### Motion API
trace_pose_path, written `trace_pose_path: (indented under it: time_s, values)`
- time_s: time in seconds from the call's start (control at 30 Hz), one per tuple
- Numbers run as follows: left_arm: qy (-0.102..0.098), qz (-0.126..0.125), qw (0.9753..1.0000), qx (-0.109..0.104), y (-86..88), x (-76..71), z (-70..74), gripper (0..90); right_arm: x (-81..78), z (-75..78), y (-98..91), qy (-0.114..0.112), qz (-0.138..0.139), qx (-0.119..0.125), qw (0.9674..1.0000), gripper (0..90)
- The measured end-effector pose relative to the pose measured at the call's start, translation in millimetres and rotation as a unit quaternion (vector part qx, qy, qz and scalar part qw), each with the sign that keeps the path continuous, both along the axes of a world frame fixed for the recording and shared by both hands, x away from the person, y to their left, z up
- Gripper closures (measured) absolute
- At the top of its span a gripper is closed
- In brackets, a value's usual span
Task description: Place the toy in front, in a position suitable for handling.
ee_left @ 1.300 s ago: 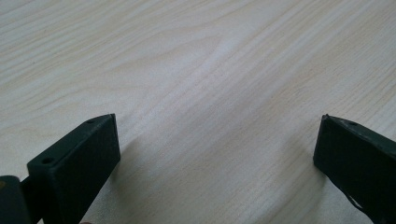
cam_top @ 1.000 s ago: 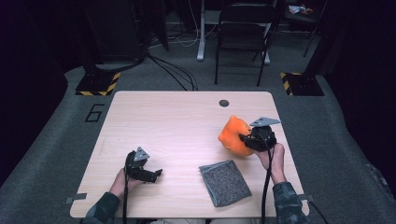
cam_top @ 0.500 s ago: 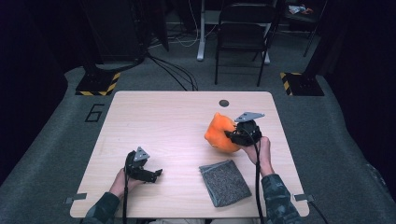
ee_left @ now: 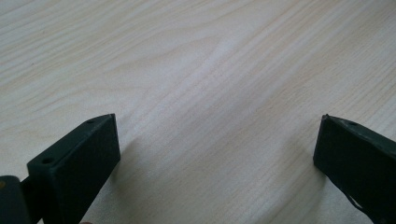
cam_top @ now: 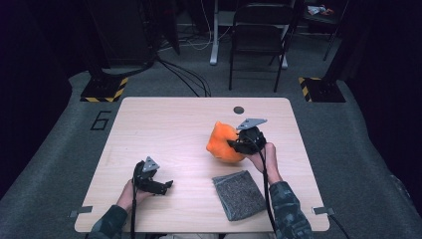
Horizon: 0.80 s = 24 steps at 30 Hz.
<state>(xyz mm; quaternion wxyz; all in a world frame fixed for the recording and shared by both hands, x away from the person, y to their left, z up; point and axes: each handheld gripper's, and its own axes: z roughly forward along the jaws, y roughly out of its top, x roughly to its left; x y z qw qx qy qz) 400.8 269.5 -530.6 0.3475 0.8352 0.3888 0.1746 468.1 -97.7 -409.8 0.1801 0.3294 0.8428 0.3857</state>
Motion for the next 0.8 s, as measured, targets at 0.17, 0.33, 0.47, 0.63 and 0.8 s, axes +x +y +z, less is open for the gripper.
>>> trace_pose_path:
  time_s: [0.17, 0.33, 0.47, 0.63, 0.8]
  values:
    - [0.000, 0.000, 1.0000, 0.001, 0.1, 0.0, 0.0, 0.0, 4.9, -3.1, 11.1, -0.005, 0.021, -0.005, 0.9998, 60.8]
    - [0.000, -0.001, 1.0000, 0.000, 0.1, 0.2, 0.0, 0.0, 11.7, -16.4, 24.7, 0.009, 0.033, -0.030, 0.9990, 58.1]
    - [0.000, -0.001, 1.0000, 0.000, 0.1, 0.1, 0.0, 0.0, 14.4, -31.8, 33.0, 0.015, 0.025, -0.068, 0.9973, 50.9]
    - [0.000, -0.001, 1.0000, 0.001, 0.2, 0.1, 0.0, 0.0, 13.6, -29.2, 27.7, 0.021, 0.001, -0.062, 0.9978, 37.9]
    - [0.000, -0.002, 1.0000, 0.001, 0.2, 0.2, 0.1, 0.0, 9.3, -20.9, 17.4, 0.020, -0.016, -0.025, 0.9994, 27.9]
